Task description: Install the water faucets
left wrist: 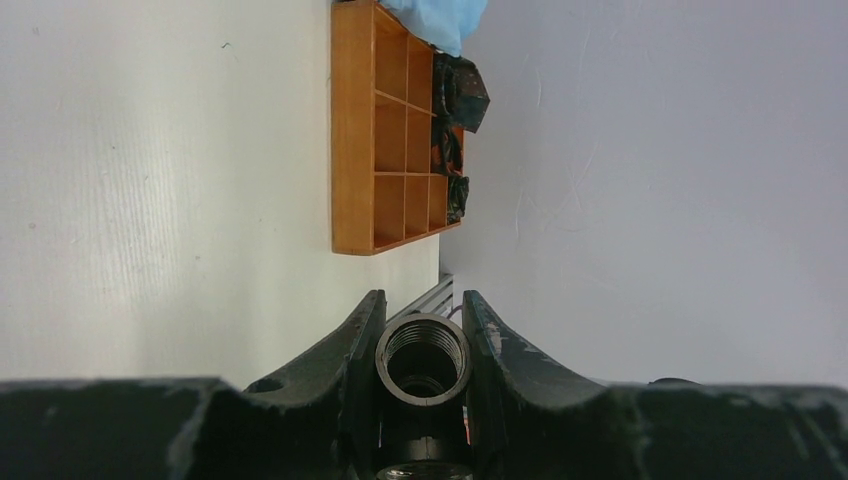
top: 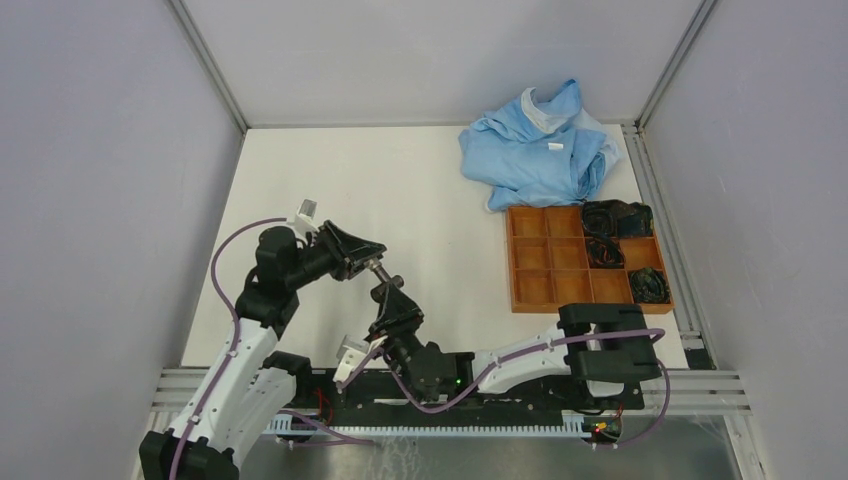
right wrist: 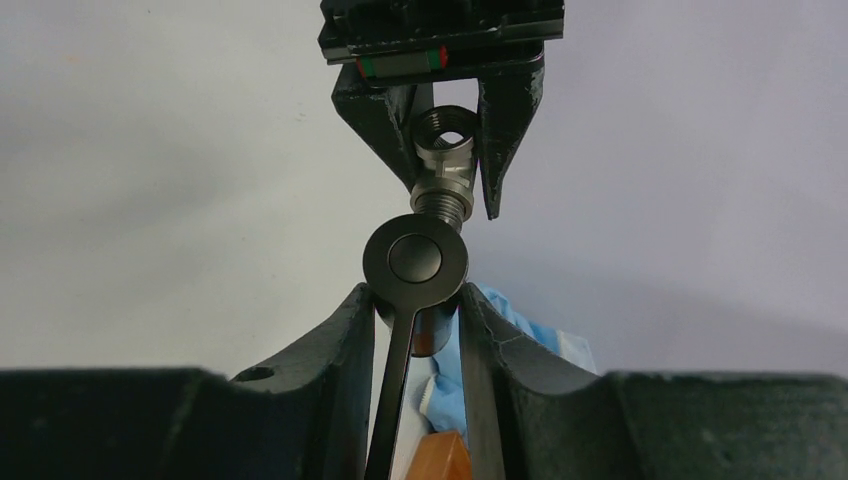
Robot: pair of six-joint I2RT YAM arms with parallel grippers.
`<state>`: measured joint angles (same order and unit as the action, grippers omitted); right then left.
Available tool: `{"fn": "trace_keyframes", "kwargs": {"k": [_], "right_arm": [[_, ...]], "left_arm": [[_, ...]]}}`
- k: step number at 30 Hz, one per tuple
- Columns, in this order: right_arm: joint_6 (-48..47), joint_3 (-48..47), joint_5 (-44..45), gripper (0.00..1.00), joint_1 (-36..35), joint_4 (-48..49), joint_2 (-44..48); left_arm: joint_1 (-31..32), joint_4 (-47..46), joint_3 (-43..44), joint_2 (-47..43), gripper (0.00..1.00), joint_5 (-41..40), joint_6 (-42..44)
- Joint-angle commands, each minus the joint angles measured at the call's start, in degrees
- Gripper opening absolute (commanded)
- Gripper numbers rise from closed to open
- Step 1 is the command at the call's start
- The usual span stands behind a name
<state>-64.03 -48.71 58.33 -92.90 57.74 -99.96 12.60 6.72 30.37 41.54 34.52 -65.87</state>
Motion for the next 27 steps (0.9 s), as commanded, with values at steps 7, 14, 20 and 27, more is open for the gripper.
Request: {"fn": "trace_keyframes", "kwargs": {"k": [7, 14, 20, 27], "right_arm": [[42.2, 1.0, -18.4, 0.3, 8.4, -16.1, 14.9], [69.4, 8.8, -44.5, 0.3, 18.6, -12.3, 24.3], [91.1, 12.1, -62.7, 0.3, 26.0, -4.3, 25.0], [126.3, 16.4, -75.9, 0.3, 33.6, 20.0, 16.6]], "left_arm": [[-0.2, -3.7, 2.0, -1.5, 0.02, 3.1, 1.8], [-0.2, -4.8, 1.3, -1.4, 0.02, 4.3, 1.7], [-0.2, -5.6, 1.1, -1.7, 0.02, 4.5, 1.6], [-0.2, -6.3, 0.5, -3.0, 0.02, 4.7, 1.2]]}}
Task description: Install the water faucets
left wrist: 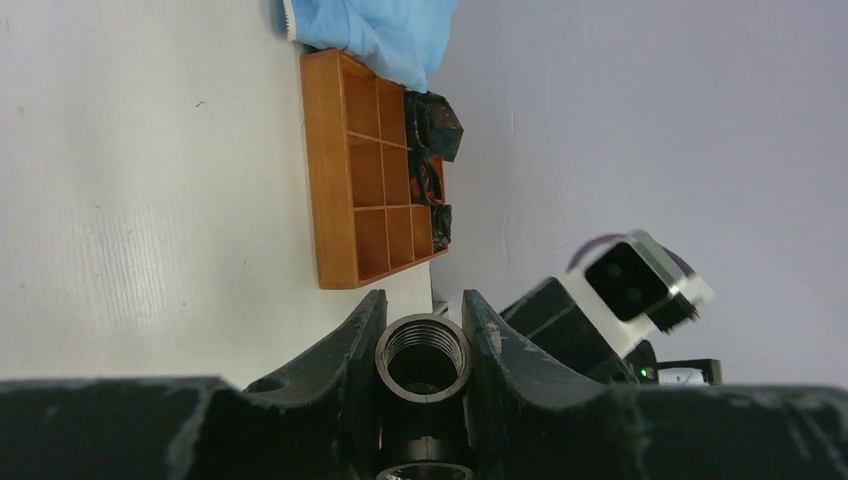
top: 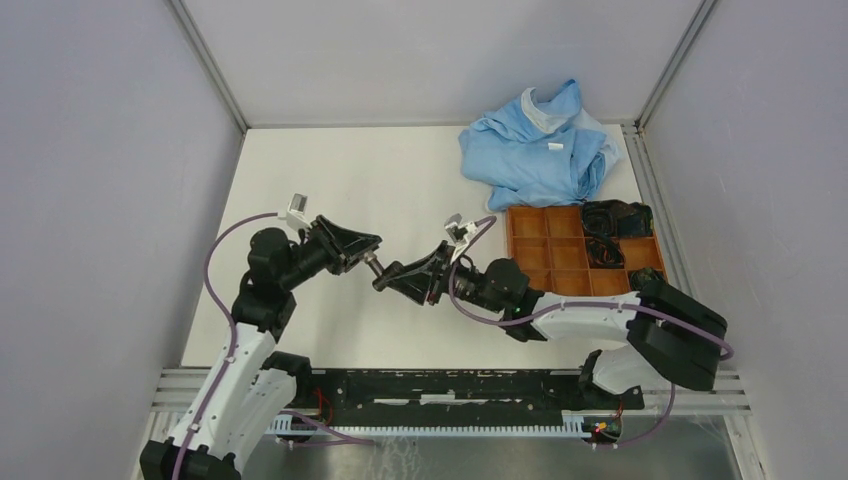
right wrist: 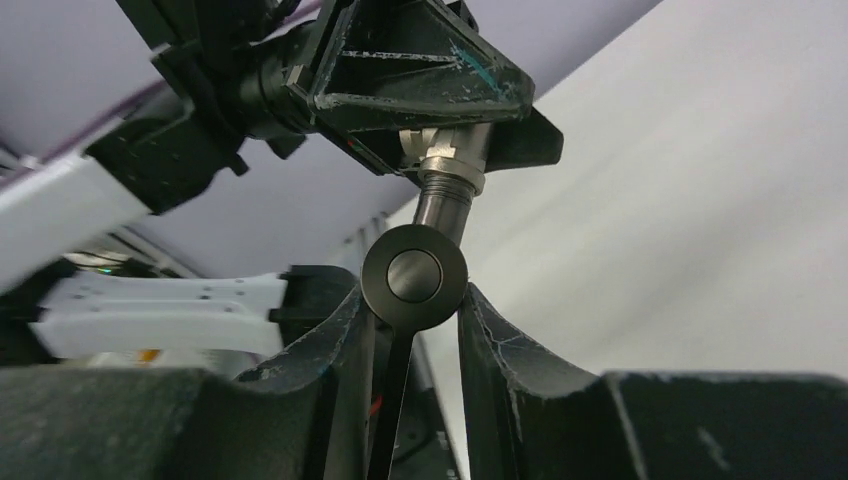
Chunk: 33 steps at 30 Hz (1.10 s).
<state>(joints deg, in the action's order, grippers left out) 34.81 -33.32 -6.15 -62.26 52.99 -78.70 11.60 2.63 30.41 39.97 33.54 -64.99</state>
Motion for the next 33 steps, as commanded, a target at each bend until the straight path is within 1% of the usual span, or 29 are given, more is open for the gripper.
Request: {"fn": "trace_keyframes", "kwargs": {"k": [1, 2, 3, 4, 5, 6, 7, 8, 10, 12, 15, 18, 20, 21, 22, 23, 24, 25, 27, 30, 32, 33], "right_arm": [[35.0, 1.7, -12.1, 0.3, 3.9, 31.8, -7.4], [42.5, 2.7, -11.7, 0.38, 4.5, 37.7, -9.9], [48.5, 3.5, -11.0, 0.51, 4.9, 42.6, -12.9], [53.8, 3.8, -10.7, 0.6, 5.1, 48.4, -16.0], [57.2, 4.0, -10.7, 0.69, 5.1, 51.4, -17.7], [58.0, 4.3, -11.1, 0.8, 5.0, 51.7, -18.7], [57.0, 5.3, -11.4, 0.96, 5.0, 49.6, -18.3], [55.1, 6.9, -11.6, 0.98, 5.1, 46.2, -16.7], [49.1, 10.0, -11.2, 0.98, 5.4, 37.7, -12.1], [42.4, 12.1, -10.9, 0.98, 6.1, 27.8, -6.0], [32.8, 14.0, -9.3, 0.98, 7.5, 15.6, 2.4], [21.5, 13.6, -6.1, 0.98, 7.8, 1.6, 11.0], [10.2, 10.6, -2.4, 0.98, 6.5, -10.0, 16.0], [2.2, 7.4, 0.6, 0.98, 4.9, -17.7, 18.7], [-7.1, 4.0, 7.2, 0.98, 1.5, -26.0, 20.6], [-14.0, 1.7, 16.5, 0.98, -2.9, -30.7, 22.4], [-20.9, -0.2, 22.7, 0.98, -6.1, -33.8, 23.5], [-26.1, -1.6, 27.5, 0.98, -9.1, -35.5, 23.8], [-34.2, -4.4, 34.5, 0.98, -13.4, -38.2, 23.1], [-47.9, -8.5, 46.0, 0.98, -21.7, -40.5, 18.7], [-57.6, -10.4, 54.7, 0.98, -27.4, -39.0, 14.8], [-62.4, -10.4, 57.3, 0.98, -29.9, -36.6, 12.7]], "left_arm": [[0.9, -2.3, 0.4, -1.7, 0.02, 5.7, 0.2], [0.8, -2.4, 0.3, -2.0, 0.02, 5.6, 0.2], [0.8, -2.5, 0.3, -2.3, 0.02, 5.6, 0.2], [0.9, -2.5, 0.2, -2.5, 0.02, 5.5, 0.2], [0.9, -2.4, 0.1, -2.7, 0.02, 5.2, 0.0], [0.8, -2.1, 0.1, -2.7, 0.02, 4.9, -0.2], [0.8, -1.9, 0.0, -2.7, 0.02, 4.7, -0.5], [0.8, -2.0, -0.1, -2.6, 0.02, 4.7, -0.8], [0.8, -2.0, 0.0, -2.4, 0.02, 4.5, -1.1], [0.8, -2.0, 0.2, -2.4, 0.02, 4.3, -1.0], [0.8, -1.8, 0.6, -1.9, 0.02, 4.2, -0.5], [0.8, -1.7, 0.7, -1.3, 0.02, 3.8, -0.5], [0.8, -0.8, 1.1, -1.0, 0.02, 3.3, -0.3], [0.8, -0.2, 1.4, -0.9, 0.02, 2.7, -0.1], [0.8, 0.5, 1.9, -0.9, 0.02, 2.4, 0.3], [0.8, 1.3, 2.2, -0.8, 0.02, 2.0, 0.5], [0.8, 1.7, 2.4, -0.7, 0.02, 1.7, 0.6], [0.7, 2.0, 2.6, -0.6, 0.02, 1.4, 0.8], [0.8, 2.1, 2.5, -0.2, 0.02, 1.0, 0.8], [0.7, 2.0, 2.5, 0.2, 0.02, 0.8, 0.8], [0.7, 2.0, 2.3, -0.1, 0.02, 0.6, 0.7], [0.7, 2.1, 2.1, -0.2, 0.02, 0.5, 0.6]]}}
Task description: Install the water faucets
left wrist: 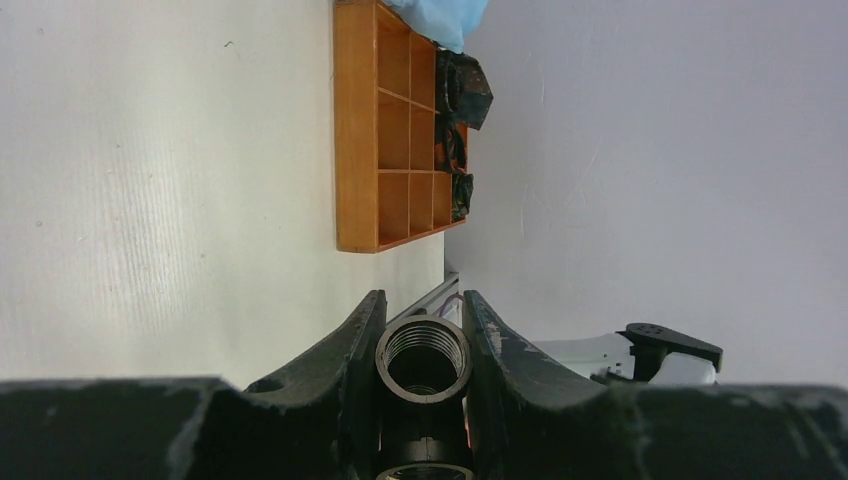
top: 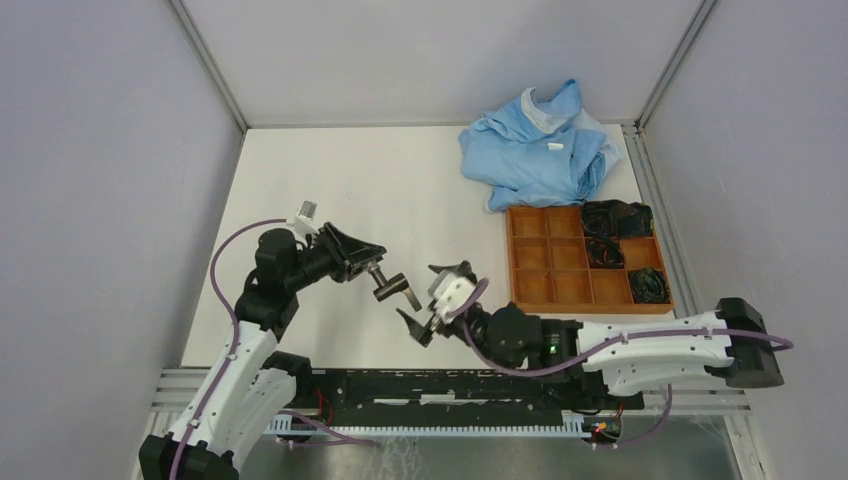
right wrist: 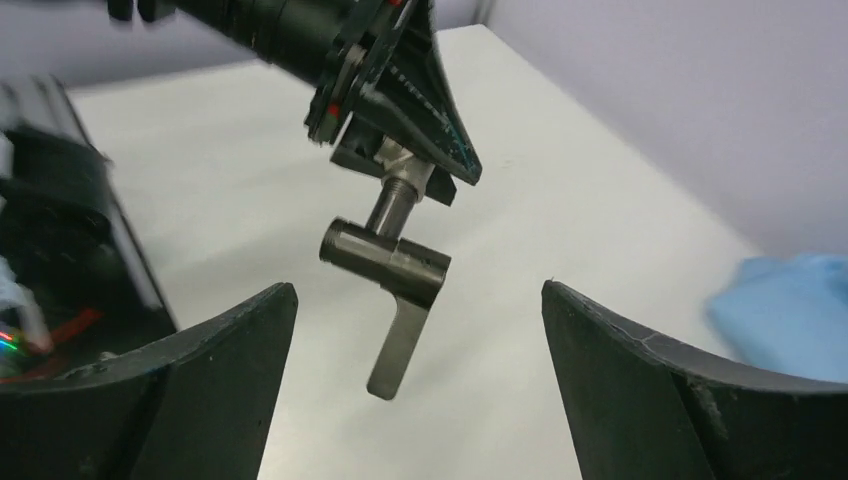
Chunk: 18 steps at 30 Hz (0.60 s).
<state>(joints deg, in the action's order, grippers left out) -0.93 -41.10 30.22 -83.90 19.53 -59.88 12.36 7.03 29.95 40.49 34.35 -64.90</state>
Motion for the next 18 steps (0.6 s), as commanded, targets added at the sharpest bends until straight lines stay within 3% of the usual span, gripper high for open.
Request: {"fn": "trace_keyframes", "kwargs": {"k": [1, 5, 11, 18], "right_arm": [[-32.7, -2.1, 24.1, 0.98, -11.0, 0.3, -7.9], [-51.2, -1.2, 32.2, 0.98, -15.9, 14.5, -17.4], [-70.8, -0.9, 31.4, 0.98, -16.0, 34.2, -28.3], [-77.5, -5.3, 29.7, 0.98, -11.5, 46.5, -39.4]], "left_arm": [[-0.1, -2.2, 2.5, -0.9, 0.02, -0.5, 0.5], [0.0, -1.8, 2.3, -1.1, 0.02, -0.6, 0.6], [-0.1, -1.3, 2.3, -1.5, 0.02, -0.6, 0.8], [-0.1, -0.3, 2.6, -1.7, 0.02, 0.2, 0.8]]}}
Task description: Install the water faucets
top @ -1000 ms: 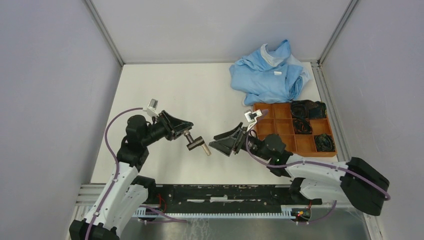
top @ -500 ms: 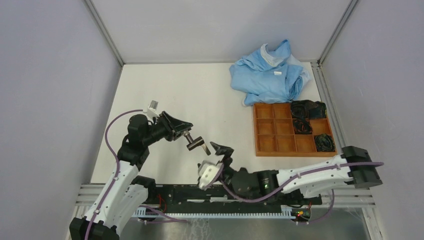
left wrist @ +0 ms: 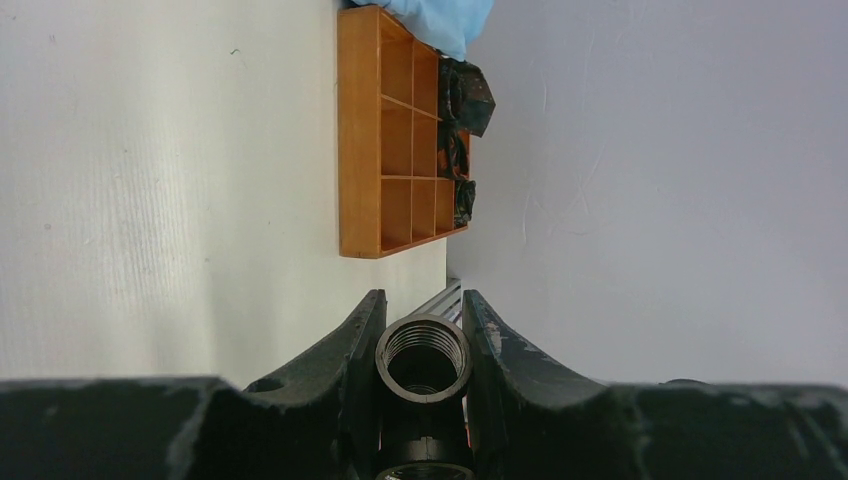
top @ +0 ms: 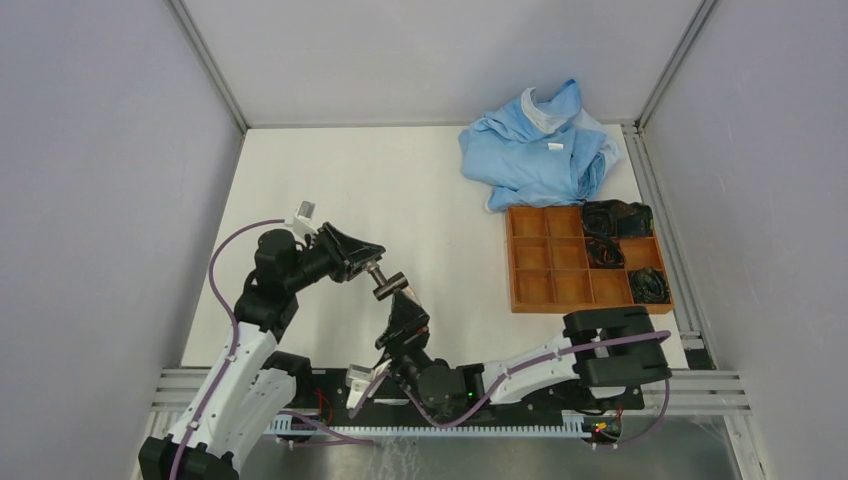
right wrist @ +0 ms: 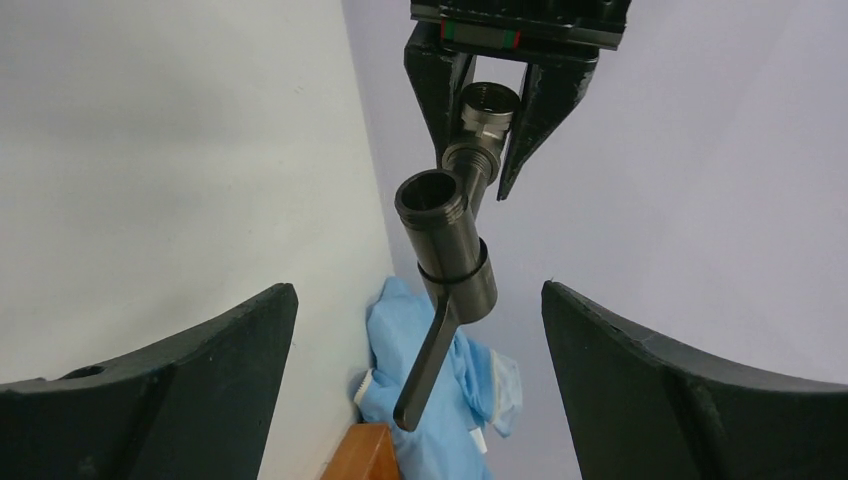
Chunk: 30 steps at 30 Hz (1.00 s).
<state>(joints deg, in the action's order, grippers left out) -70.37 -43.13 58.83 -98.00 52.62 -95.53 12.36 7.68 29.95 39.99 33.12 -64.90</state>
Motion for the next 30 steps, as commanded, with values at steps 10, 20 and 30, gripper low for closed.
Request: {"fn": "trace_keyframes", "kwargs": {"k": [10, 20, 30], "right_arm": [[-8.3, -6.7, -0.7, 0.45, 5.7, 19.3, -7.3], [29.9, -8.7, -9.3, 0.0, 7.1, -8.1, 4.9], [68.8, 2.9, -33.3, 0.04, 18.1, -3.7, 21.6]], "left_arm": [[0.0, -0.7, 1.8, -2.0, 0.02, 2.5, 1.0], [-0.1, -3.2, 1.0, -2.2, 0.02, 4.4, 0.0], [-0.1, -7.5, -0.8, -3.1, 0.02, 7.6, -1.5]]}}
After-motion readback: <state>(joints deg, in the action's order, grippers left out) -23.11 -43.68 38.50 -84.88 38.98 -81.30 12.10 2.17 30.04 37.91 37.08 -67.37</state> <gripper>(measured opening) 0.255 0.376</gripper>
